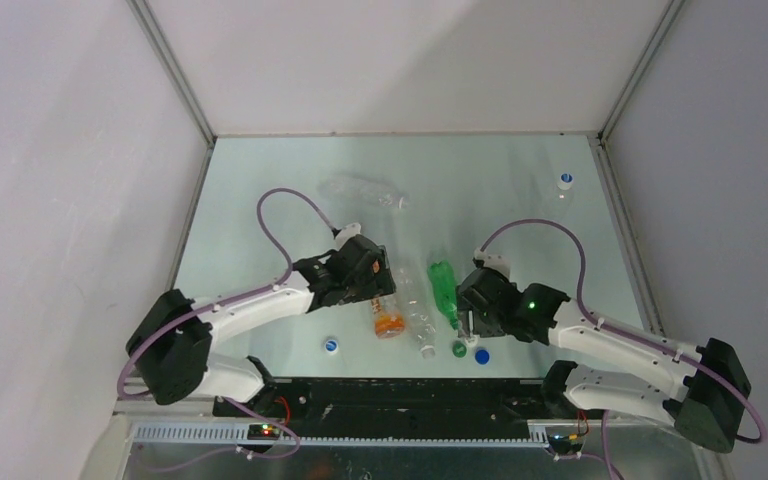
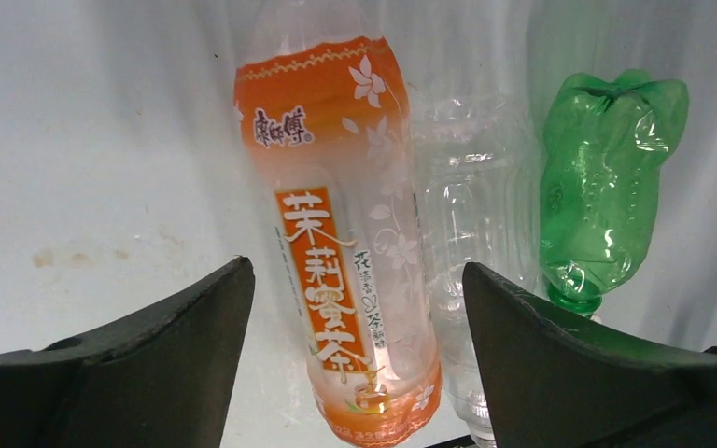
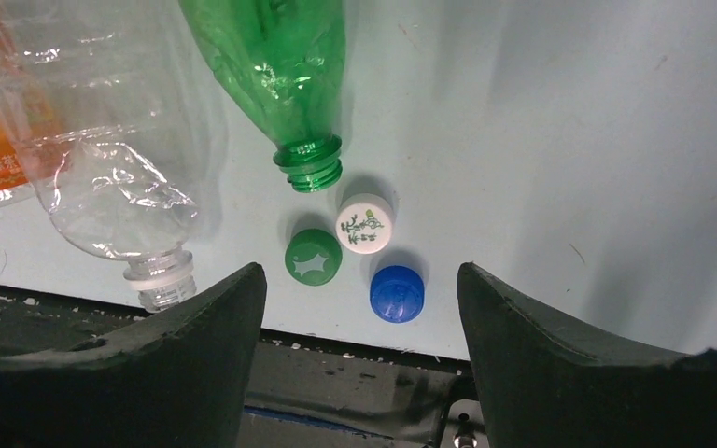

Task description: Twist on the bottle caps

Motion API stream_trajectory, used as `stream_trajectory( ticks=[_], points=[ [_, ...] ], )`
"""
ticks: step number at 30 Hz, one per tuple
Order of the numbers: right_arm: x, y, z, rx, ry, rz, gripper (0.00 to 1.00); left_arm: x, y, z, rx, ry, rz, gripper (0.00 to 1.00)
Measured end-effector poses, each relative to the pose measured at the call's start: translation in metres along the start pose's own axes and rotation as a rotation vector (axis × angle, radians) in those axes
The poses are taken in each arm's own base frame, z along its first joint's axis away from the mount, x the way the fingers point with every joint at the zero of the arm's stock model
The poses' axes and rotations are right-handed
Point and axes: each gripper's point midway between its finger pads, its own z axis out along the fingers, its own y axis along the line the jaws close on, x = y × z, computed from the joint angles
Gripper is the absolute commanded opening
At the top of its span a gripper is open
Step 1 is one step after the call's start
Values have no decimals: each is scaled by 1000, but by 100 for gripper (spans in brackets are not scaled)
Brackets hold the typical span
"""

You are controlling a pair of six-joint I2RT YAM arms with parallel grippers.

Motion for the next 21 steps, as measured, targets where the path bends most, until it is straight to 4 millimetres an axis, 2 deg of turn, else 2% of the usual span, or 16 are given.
stream_trajectory(
  ticks=[4,11,21],
  points=[
    [-3,-3,1,1,4,7,76,6,-2,6,-25,12,-17,82],
    [-5,-6,1,-8,12,2,76,16,6,16,-80,45,-34,74],
    [-4,-1,0,-44,33,-11,78,21,6,30,-114,68,-25,75]
  ],
)
